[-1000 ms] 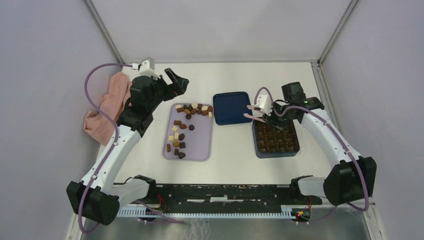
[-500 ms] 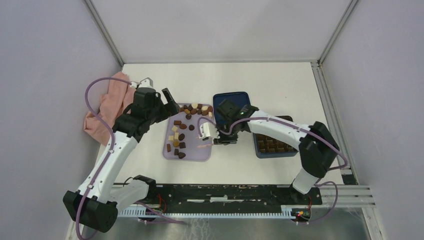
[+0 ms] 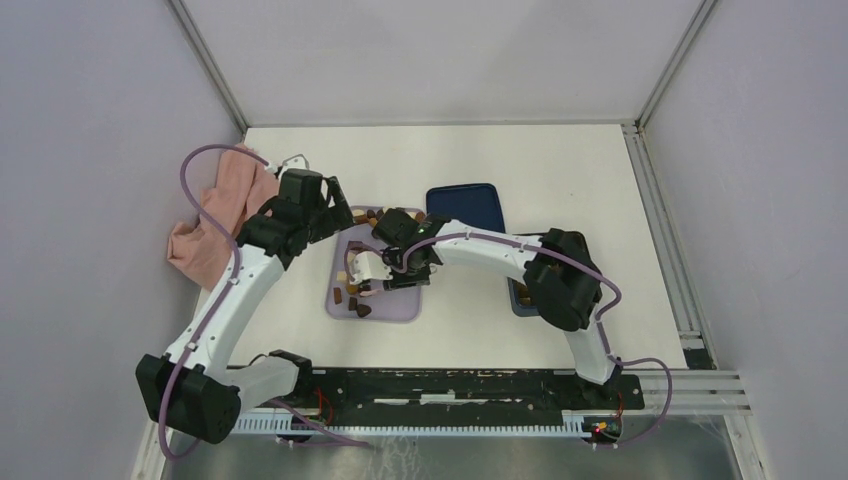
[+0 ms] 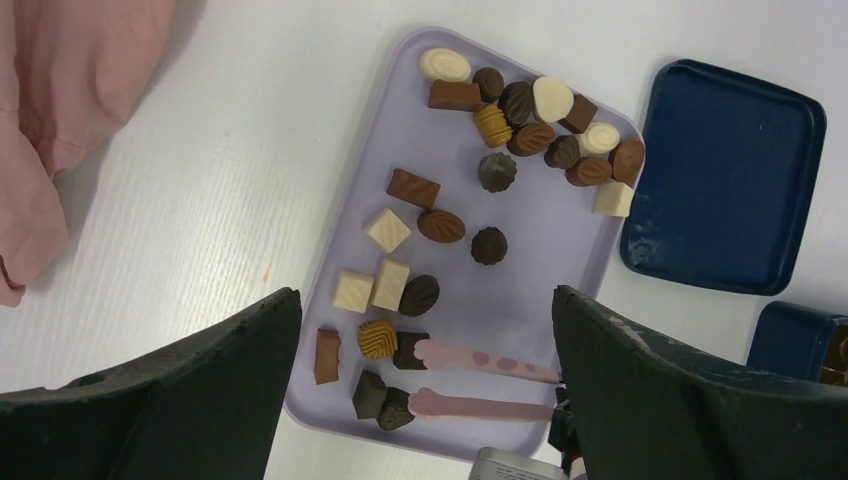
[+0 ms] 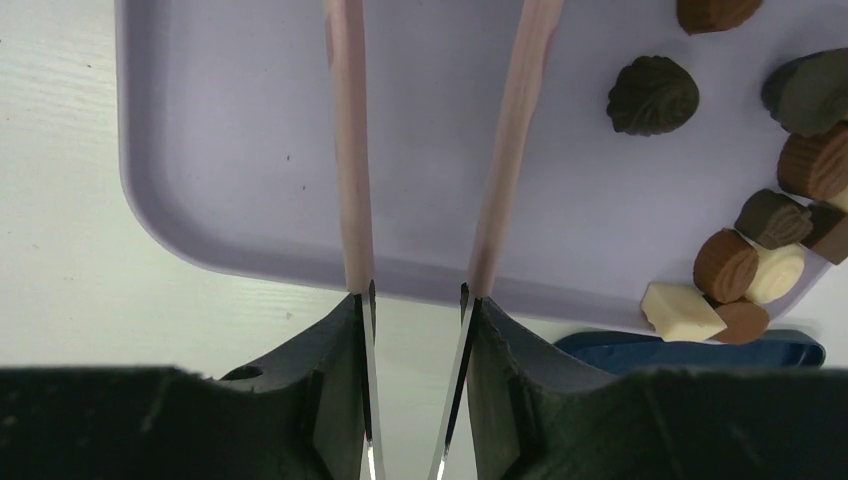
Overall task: Pack the chocolate
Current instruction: Pick up the fake chocolate from the plate.
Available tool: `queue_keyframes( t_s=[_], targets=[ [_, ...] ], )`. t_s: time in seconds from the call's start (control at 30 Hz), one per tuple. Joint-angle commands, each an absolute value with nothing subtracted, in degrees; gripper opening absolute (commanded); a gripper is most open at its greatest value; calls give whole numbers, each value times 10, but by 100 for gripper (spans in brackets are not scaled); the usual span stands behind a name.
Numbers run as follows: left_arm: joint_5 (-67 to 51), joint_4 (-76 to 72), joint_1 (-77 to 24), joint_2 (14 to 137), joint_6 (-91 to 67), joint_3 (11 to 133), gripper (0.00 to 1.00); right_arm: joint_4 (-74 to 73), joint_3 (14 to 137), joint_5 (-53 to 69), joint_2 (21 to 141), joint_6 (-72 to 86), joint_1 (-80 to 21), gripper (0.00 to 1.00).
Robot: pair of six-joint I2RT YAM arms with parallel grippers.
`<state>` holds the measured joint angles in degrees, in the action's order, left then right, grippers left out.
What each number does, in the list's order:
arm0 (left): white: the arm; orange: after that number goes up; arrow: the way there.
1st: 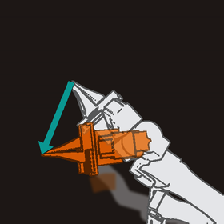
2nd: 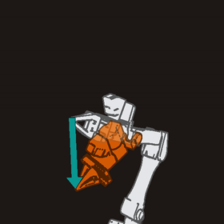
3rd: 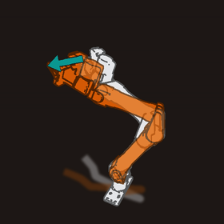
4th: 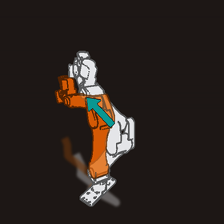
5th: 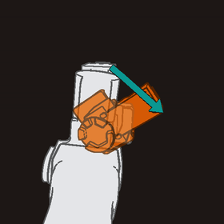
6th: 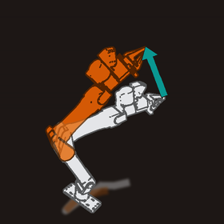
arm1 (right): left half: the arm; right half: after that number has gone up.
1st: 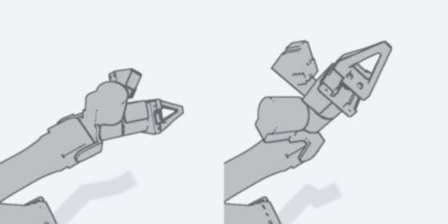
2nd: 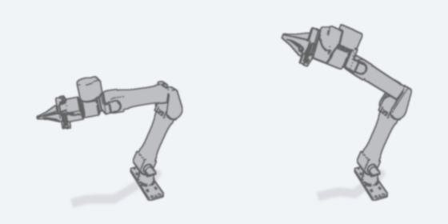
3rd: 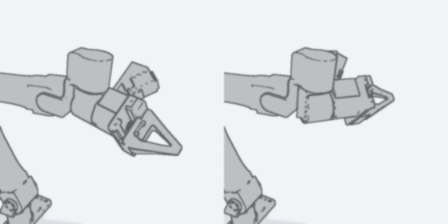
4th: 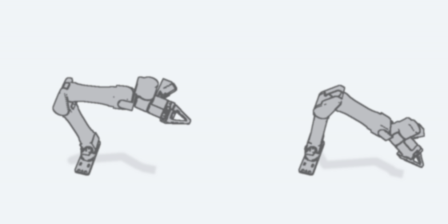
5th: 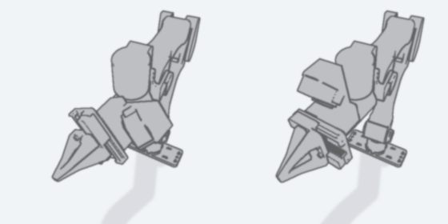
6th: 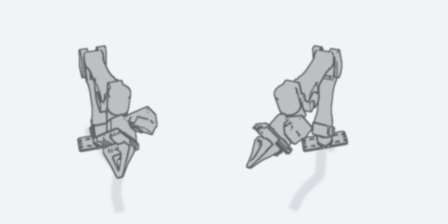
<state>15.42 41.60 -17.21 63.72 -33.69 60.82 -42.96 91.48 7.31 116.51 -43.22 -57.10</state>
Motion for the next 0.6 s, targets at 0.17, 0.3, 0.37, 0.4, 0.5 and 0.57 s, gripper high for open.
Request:
queue_keyframes(
  t_s=[0.17, 0.3, 0.37, 0.4, 0.5, 0.57],
  targets=[
    [182, 396, -172, 613, -297, 617, 100, -481, 989, 14, 1207, -406, -584, 42],
    [201, 396, -172, 586, -292, 606, 100, -502, 1016, 4, 1227, -403, -592, 42],
    [207, 396, -172, 576, -290, 607, 100, -511, 1023, 4, 1234, -402, -596, 42],
    [212, 396, -172, 570, -290, 608, 100, -511, 1020, 4, 1234, -402, -597, 42],
    [226, 396, -172, 553, -290, 608, 100, -515, 1011, 4, 1234, -403, -601, 41],
    [236, 396, -172, 540, -289, 607, 100, -517, 1010, -9, 1236, -403, -603, 42]
  ],
)
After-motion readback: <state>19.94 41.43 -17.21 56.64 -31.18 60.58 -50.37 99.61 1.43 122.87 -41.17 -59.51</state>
